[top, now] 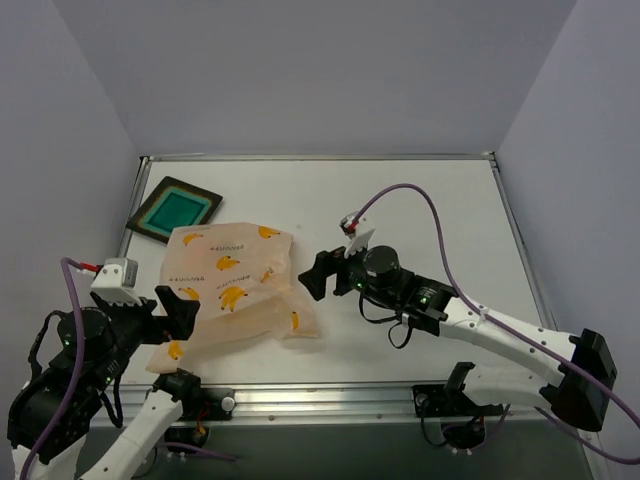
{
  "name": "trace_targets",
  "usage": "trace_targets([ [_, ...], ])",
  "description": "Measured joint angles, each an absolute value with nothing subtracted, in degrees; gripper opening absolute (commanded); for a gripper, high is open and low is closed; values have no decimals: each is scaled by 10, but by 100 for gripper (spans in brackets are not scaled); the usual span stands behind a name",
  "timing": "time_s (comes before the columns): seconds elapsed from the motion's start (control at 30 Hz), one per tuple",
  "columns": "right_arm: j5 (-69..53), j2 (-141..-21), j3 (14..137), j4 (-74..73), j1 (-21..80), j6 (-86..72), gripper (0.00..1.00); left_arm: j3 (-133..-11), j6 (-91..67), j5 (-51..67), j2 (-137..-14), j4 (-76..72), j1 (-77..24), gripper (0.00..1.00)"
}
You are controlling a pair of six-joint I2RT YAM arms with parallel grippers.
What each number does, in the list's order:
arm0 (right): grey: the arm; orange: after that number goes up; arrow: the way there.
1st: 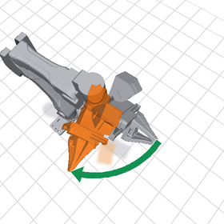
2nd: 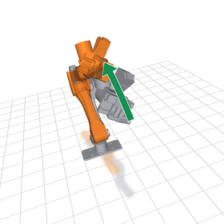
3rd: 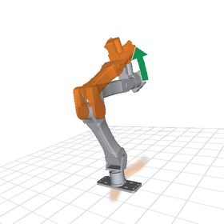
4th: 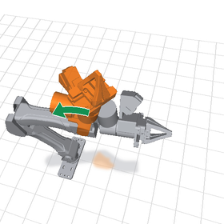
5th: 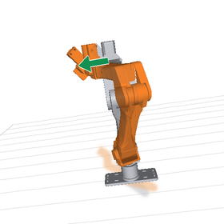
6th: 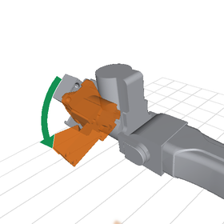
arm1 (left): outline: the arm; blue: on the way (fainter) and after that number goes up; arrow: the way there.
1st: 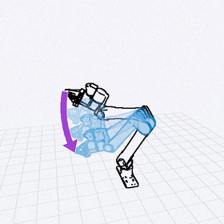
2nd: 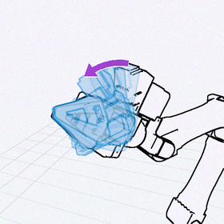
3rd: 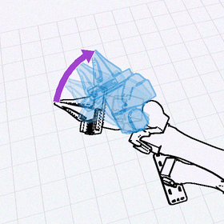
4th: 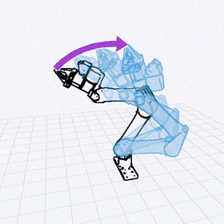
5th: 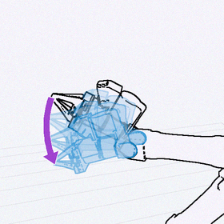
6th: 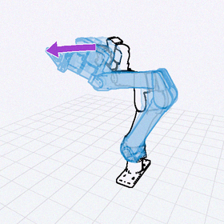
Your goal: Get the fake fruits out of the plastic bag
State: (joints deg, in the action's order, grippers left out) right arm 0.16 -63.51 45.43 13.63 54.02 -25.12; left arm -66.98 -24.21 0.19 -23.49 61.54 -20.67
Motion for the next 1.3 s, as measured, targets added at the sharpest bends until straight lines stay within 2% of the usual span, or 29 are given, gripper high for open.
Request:
trace_targets([
  [0.4, 30, -745, 503, 130, 620, -213, 92, -662, -272, -95, -278, 647, -207, 94],
  [0.83, 4, -775, 513, 112, 680, -173, 93, -555, -319, -230, -381, 554, -206, 96],
  [0.9, 10, -793, 521, 112, 682, -163, 90, -551, -320, -241, -388, 547, -203, 100],
  [0.97, 31, -815, 529, 112, 682, -154, 86, -542, -321, -248, -396, 533, -195, 91],
  [1.0, 43, -824, 531, 112, 682, -151, 83, -537, -321, -247, -400, 526, -189, 70],
  [1.03, 57, -835, 535, 112, 682, -147, 76, -532, -323, -245, -405, 519, -181, 62],
  [1.07, 72, -848, 540, 112, 682, -143, 52, -526, -322, -244, -408, 510, -173, 54],
  [1.1, 88, -861, 546, 113, 682, -137, 41, -519, -321, -240, -413, 499, -164, 34],
  [1.13, 108, -875, 552, 115, 682, -133, 29, -514, -322, -235, -420, 489, -156, 23],
  [1.17, 123, -884, 555, 118, 682, -133, 9, -509, -320, -229, -430, 476, -143, 15],
  [1.23, 146, -893, 556, 125, 682, -133, 5, -501, -315, -202, -455, 449, -111, 3],
  [1.3, 159, -892, 556, 135, 682, -136, 2, -497, -311, -170, -482, 423, -83, 2],
])
